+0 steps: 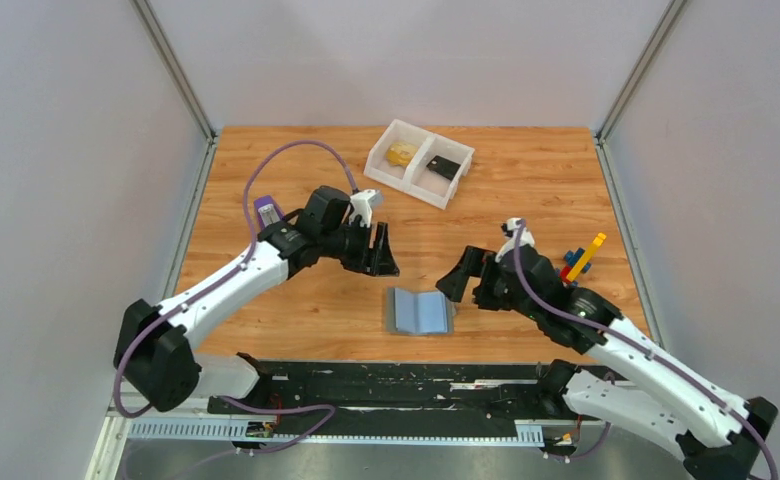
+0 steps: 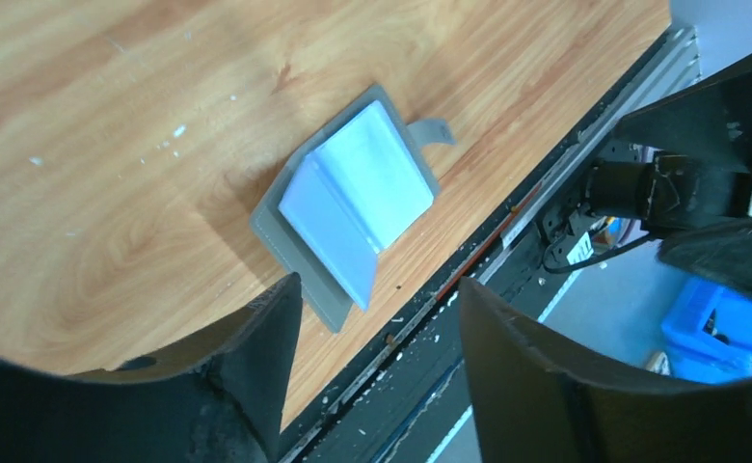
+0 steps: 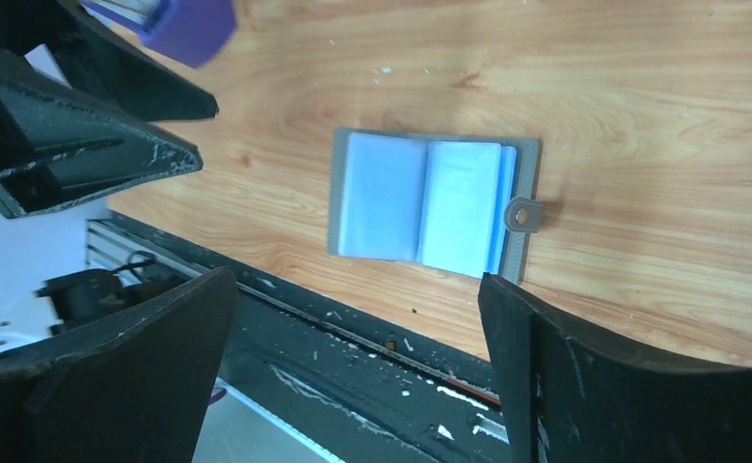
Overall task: Take the credit cards out of the card holder
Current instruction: Reset both arms
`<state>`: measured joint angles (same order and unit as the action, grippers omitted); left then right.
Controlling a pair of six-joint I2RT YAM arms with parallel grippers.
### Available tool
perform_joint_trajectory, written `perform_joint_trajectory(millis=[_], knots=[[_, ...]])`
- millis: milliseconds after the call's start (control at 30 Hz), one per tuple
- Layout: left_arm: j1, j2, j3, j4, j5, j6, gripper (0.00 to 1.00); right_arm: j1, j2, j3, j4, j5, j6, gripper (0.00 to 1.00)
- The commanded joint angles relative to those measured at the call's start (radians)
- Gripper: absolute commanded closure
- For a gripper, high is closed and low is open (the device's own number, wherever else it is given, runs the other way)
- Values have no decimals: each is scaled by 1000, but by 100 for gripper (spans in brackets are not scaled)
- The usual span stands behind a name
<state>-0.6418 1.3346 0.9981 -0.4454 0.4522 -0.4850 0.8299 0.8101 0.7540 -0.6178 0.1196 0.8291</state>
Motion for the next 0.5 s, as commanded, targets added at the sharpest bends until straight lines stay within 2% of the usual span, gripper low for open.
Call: perform_joint_trajectory(millis=[0,67,333,467], knots=[[-6,-112,113,-133,-48,95,11,-1,-156,100,-150,72,-17,0],[-6,-163,150,-158,-70,119,2,-2,-223,131,-183,91,-13,0],[-7,-378,195,-145,-155,167,0,-1,-406,186,-264,154,-4,0],[-7,-420,169,-133,-192,168,0,-2,-443,179,-271,159,-3,0]])
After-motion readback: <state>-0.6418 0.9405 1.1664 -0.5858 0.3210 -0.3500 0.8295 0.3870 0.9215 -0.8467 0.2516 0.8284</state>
